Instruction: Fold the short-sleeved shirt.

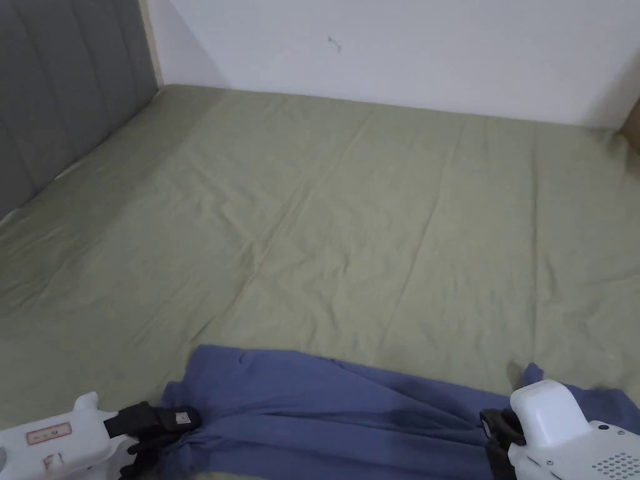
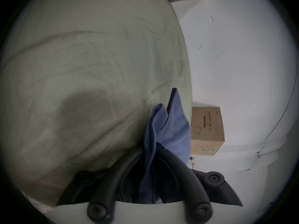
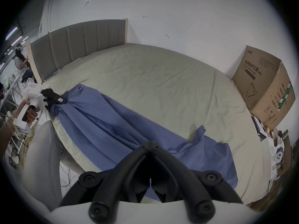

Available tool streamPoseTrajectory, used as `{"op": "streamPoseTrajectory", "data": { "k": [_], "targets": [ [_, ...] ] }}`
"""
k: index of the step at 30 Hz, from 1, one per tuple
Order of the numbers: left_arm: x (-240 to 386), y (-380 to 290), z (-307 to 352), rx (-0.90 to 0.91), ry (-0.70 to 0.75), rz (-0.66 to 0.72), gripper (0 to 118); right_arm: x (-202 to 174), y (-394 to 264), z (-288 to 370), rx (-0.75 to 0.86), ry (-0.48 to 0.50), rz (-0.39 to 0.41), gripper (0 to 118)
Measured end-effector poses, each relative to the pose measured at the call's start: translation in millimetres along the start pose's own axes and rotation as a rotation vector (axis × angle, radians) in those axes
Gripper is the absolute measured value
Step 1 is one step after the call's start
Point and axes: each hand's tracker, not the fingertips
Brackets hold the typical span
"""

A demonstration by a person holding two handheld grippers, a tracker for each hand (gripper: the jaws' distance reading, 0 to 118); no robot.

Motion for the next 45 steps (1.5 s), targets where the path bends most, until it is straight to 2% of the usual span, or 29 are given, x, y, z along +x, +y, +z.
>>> {"op": "streamPoseTrajectory", "data": {
  "k": [3,5,10,12,17,21,27,28,29,30,31,32,33,34,37,39,40,41,42,43,44,45],
  "targets": [
    [32,-4,0,-0.012,0.158,-0.194,6,4,-4,8,0.008,0.001,-0.007,0],
    [58,-16,0,0.007,0.206,-0.217,6,9,-7,12,0.017,-0.011,-0.014,0],
    [122,-37,4,0.031,0.169,-0.449,6,28,-16,25,0.045,-0.038,-0.072,0],
    [155,-45,-2,0.023,0.19,-0.586,6,36,-19,29,0.063,-0.046,-0.095,0],
    [227,-104,-45,-0.112,0.198,-0.861,6,53,-28,42,0.136,-0.064,-0.201,0],
    [238,-152,-111,-0.305,0.237,-0.976,6,67,-40,49,0.161,-0.07,-0.27,0],
    [206,-207,-204,-0.469,0.322,-0.95,6,84,-61,55,0.132,-0.111,-0.291,0],
    [200,-208,-212,-0.475,0.339,-0.956,9,86,-63,56,0.125,-0.117,-0.298,0],
    [196,-209,-218,-0.48,0.363,-0.958,18,89,-67,58,0.12,-0.127,-0.308,0],
    [193,-207,-220,-0.484,0.355,-0.946,35,92,-70,60,0.117,-0.137,-0.32,0],
    [192,-205,-219,-0.506,0.336,-0.927,60,94,-72,61,0.114,-0.141,-0.332,0],
    [199,-209,-212,-0.529,0.287,-0.885,76,96,-74,62,0.111,-0.144,-0.35,0],
    [201,-206,-207,-0.529,0.239,-0.853,86,99,-78,62,0.109,-0.148,-0.372,0],
    [203,-203,-201,-0.522,0.213,-0.836,94,101,-80,62,0.106,-0.145,-0.39,0],
    [214,-191,-183,-0.433,0.209,-0.842,95,103,-83,61,0.1,-0.138,-0.423,0],
    [213,-178,-169,-0.367,0.242,-0.848,93,100,-82,61,0.097,-0.143,-0.419,0],
    [213,-173,-165,-0.339,0.255,-0.833,85,99,-82,61,0.098,-0.145,-0.415,0],
    [209,-167,-158,-0.297,0.263,-0.814,71,97,-81,62,0.101,-0.146,-0.409,0],
    [205,-159,-152,-0.268,0.271,-0.805,46,96,-81,63,0.106,-0.144,-0.405,0],
    [201,-154,-149,-0.25,0.28,-0.786,12,95,-80,63,0.11,-0.14,-0.402,0],
    [199,-155,-146,-0.243,0.304,-0.763,5,94,-79,64,0.116,-0.136,-0.4,0],
    [193,-154,-147,-0.245,0.34,-0.751,5,94,-78,65,0.124,-0.134,-0.401,0]
  ]
}}
